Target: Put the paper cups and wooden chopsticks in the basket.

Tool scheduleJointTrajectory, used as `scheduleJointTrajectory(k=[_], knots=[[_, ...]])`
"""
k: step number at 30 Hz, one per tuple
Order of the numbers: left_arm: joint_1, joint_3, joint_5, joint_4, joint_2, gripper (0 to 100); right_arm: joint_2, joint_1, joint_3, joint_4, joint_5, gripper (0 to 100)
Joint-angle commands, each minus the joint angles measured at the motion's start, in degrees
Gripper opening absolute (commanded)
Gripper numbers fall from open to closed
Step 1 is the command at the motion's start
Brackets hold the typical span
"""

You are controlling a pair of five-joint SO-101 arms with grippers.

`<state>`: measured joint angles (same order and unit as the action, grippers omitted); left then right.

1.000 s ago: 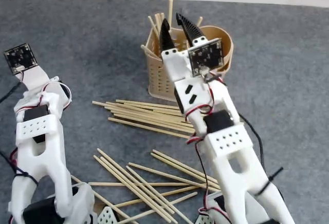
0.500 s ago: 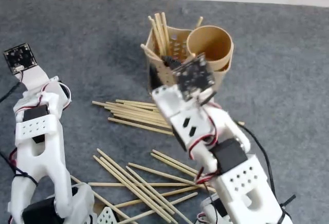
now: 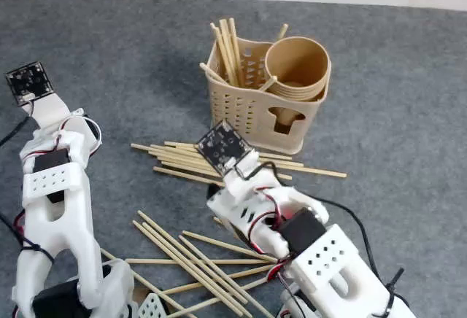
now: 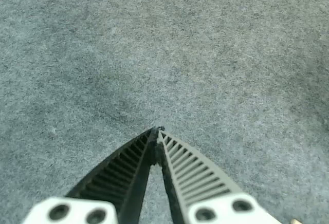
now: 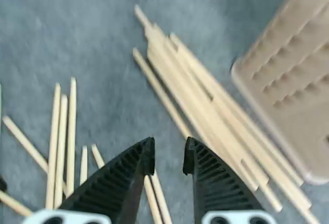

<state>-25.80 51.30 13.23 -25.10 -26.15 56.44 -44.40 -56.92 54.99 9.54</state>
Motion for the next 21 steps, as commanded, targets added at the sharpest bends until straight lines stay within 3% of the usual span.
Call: scheduleJointTrajectory(k=[1, 12, 21], knots=[[-0.3, -0.3, 0.2, 1.1, -1.5, 1, 1.3, -0.7, -4.0, -3.4, 1.0, 10.5], [-0.4, -0.3, 0.2, 1.1, -1.5, 1, 1.2, -0.4, -10.0, -4.0, 4.5, 10.6], [-0.4, -0.3, 0.2, 1.1, -1.5, 1, -6.5, -0.3, -7.7, 2.4, 9.4, 10.6]])
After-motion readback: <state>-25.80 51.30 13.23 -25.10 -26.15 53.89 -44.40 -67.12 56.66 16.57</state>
